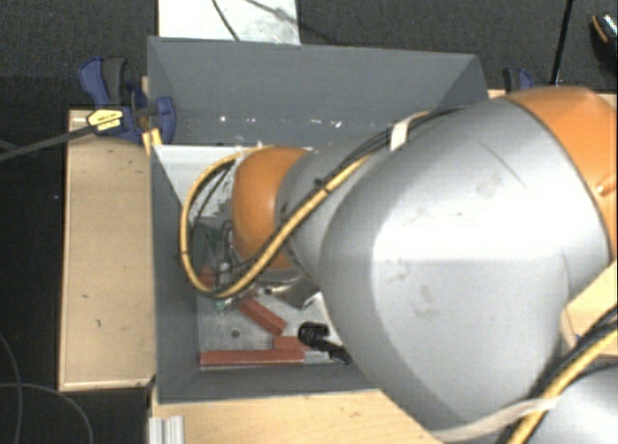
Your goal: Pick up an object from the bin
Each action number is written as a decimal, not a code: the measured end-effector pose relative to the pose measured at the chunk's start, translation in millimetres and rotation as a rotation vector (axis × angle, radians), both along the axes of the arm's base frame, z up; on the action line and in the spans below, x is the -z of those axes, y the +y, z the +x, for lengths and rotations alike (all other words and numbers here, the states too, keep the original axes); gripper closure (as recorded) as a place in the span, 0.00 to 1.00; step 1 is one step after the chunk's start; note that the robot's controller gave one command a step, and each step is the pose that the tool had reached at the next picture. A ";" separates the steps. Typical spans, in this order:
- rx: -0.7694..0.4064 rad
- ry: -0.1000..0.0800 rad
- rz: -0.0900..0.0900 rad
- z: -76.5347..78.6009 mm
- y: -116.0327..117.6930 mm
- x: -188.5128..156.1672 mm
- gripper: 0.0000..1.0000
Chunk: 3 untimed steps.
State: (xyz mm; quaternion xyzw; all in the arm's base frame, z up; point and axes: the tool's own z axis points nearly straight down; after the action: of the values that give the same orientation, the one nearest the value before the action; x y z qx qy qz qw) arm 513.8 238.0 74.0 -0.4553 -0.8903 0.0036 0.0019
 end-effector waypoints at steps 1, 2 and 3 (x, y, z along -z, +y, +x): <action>-0.017 -0.005 0.003 3.8 -5.4 -5.1 1.00; -0.036 -0.009 0.005 4.2 -0.3 -30.7 1.00; -0.052 -0.012 0.006 10.4 -17.2 -85.2 1.00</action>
Offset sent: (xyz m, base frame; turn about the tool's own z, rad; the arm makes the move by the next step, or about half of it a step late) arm 0.0037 -0.0046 0.0051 -0.0182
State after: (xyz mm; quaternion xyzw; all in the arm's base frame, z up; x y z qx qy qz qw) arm 524.2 220.8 159.2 -0.4319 -0.9019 -0.0018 -0.0021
